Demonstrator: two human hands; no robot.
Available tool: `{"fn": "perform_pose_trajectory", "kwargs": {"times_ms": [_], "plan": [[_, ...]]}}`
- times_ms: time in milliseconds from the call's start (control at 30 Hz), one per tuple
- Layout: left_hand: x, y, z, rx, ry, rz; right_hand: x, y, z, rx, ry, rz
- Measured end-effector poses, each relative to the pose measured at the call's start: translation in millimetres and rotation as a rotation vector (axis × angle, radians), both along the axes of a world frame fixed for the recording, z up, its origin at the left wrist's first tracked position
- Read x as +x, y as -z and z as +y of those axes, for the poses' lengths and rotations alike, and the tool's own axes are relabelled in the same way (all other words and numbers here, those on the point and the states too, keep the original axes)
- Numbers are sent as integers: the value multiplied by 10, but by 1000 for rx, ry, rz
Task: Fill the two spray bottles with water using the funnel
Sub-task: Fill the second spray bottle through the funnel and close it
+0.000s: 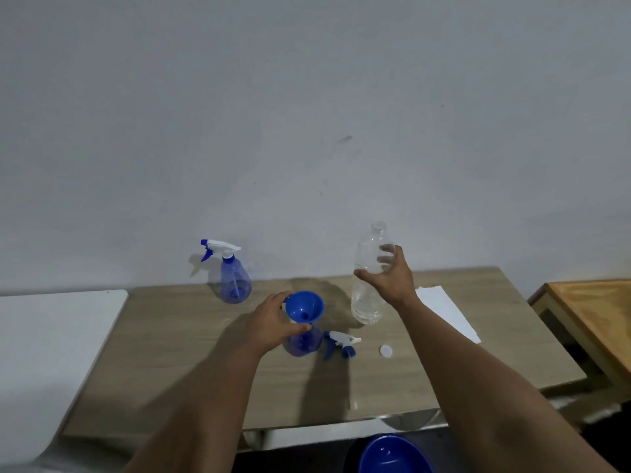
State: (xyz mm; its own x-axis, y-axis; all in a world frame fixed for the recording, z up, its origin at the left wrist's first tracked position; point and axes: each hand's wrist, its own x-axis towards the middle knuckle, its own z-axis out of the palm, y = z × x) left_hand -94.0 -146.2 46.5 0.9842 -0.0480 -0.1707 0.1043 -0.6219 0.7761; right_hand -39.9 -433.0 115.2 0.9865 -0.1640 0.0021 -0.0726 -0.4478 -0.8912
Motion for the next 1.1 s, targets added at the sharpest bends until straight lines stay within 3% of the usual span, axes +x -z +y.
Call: {"fn": "perform_pose_trajectory", "kwargs": {"times_ms": [200,733,900,1100], "plan": [[-77,-138,-38,-35,-28,-13,56,239,100,95,-11,5],[-192,-144,40,-27,13,82,-230,365,89,-36,-34,194],[-250,-86,92,-18,18,104,-464,454,93,-148,-29,287],[-248,144,138,20,18,116,-779,535,204,-504,27,394]]}}
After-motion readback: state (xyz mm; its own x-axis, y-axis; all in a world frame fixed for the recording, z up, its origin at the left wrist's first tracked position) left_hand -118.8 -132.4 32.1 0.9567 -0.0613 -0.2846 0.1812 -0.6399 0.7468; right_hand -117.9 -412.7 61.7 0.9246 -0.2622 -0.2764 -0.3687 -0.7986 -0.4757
